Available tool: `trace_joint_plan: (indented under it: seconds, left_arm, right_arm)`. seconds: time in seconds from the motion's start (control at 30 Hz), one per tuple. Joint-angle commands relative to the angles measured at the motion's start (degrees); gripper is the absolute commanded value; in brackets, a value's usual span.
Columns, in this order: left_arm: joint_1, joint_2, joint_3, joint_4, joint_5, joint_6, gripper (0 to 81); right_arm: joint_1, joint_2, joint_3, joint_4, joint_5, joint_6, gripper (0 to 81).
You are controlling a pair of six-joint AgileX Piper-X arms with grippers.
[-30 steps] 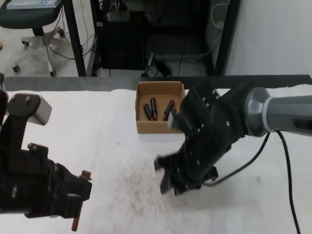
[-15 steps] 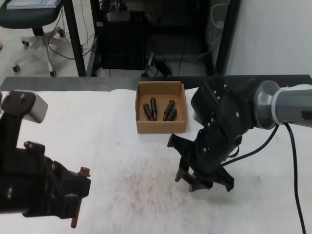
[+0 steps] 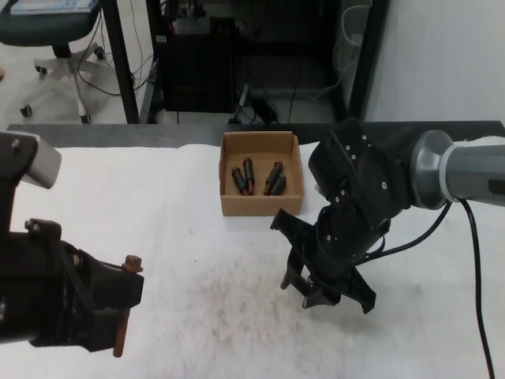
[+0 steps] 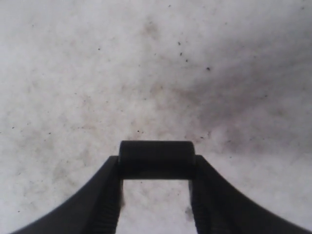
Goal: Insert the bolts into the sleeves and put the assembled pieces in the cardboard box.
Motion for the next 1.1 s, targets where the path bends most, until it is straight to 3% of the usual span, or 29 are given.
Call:
trace_joint_plan:
  seconds: [0.0,0.3,0.37,0.43,0.53,0.63,0.83,1.07]
  left_arm:
    - [0.2,-0.7,-0.1,-0.7,0.4,-0.1,0.1]
    - [0.2,-0.7,-0.1,-0.7,0.4,-0.1,0.1]
    - [0.2,-0.7,-0.1,-0.7,0.4,-0.1,0.1]
    - [0.2,-0.7,-0.1,-0.7,0.4,-0.1,0.1]
    - [0.2,-0.7,-0.1,-0.7,0.4,-0.1,0.1]
    - [0.2,-0.7,-0.1,-0.7,0.4,-0.1,0.1]
    - [0.2,-0.6,-0.1,-2.0,0.4,-0.1,0.1]
    - [0.2,-0.6,-0.1,-3.0,0.4,-0.1,0.1]
  right_arm:
    - [-0.2,-0.7,-0.2,0.3,-1.1,-0.7,43.5]
    - [-0.2,-0.7,-0.2,0.1,-2.9,-4.1,44.7]
    - [-0.2,-0.7,-0.2,-0.1,-2.9,-7.9,44.7]
    - [-0.2,-0.7,-0.2,-0.7,-2.8,-17.3,44.7]
    - [-0.2,-1.0,-1.3,2.4,-1.9,-42.0,44.7]
    - [-0.2,-1.1,-3.6,8.0,4.7,-60.1,44.7]
    - [-0.1,-1.1,-4.2,9.9,11.0,-83.8,44.7]
    - [0.0,-1.1,-4.2,9.2,11.1,-106.3,44.7]
